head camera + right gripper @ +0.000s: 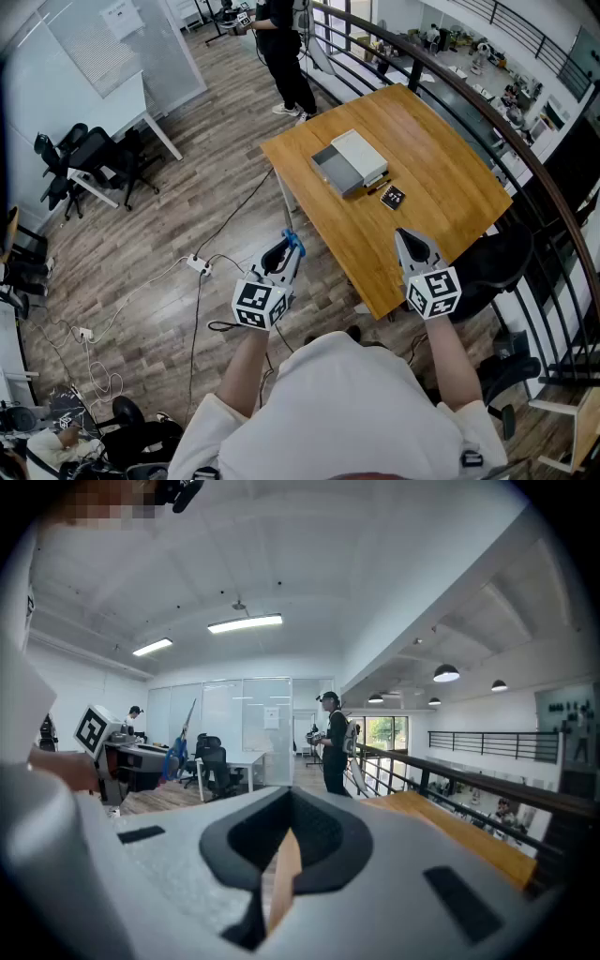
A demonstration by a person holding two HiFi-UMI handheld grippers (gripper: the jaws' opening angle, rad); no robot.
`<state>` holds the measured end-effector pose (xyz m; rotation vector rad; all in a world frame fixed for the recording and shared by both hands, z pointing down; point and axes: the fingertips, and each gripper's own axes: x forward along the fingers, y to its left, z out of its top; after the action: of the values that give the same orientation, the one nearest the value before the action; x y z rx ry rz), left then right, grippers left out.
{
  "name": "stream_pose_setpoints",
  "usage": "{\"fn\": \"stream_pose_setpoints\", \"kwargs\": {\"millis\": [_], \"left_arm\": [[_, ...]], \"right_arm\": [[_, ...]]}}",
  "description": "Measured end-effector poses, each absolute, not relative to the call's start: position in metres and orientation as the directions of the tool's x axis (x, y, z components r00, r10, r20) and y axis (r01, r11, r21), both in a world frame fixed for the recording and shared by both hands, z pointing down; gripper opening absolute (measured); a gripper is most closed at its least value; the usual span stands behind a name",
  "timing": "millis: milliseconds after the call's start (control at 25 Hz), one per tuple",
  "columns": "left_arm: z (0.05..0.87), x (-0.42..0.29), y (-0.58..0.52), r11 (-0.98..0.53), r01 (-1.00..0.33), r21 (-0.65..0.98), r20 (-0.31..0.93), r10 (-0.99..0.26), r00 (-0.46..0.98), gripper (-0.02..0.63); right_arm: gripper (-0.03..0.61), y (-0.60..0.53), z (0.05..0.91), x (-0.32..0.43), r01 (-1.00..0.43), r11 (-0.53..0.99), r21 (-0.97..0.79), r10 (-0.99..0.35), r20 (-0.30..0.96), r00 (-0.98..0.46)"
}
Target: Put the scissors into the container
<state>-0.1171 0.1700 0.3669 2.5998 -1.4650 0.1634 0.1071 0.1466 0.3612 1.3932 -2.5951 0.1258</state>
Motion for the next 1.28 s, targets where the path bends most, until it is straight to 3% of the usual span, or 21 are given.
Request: {"fn": "stream_pose_setpoints", "kwargs": {"millis": [720,1280], "left_arm": [[0.369,-0.126,0.174,-0.512,-0.854,0.097,0.157,-0.839,0.521,0.072],[0.379,-0.171,0.188,-0.522,-0.846,0.107,0.164,-0.830,0.532,0.072]], "right_arm": [[0.003,0.150,0.361,0.094,-0.842,0.537,0.047,-0.831,0.203,-0.519],[0.003,0.170,0.367,0.047,-0.856,0.515,0.044,-0.844,0.200,-0.498]]}}
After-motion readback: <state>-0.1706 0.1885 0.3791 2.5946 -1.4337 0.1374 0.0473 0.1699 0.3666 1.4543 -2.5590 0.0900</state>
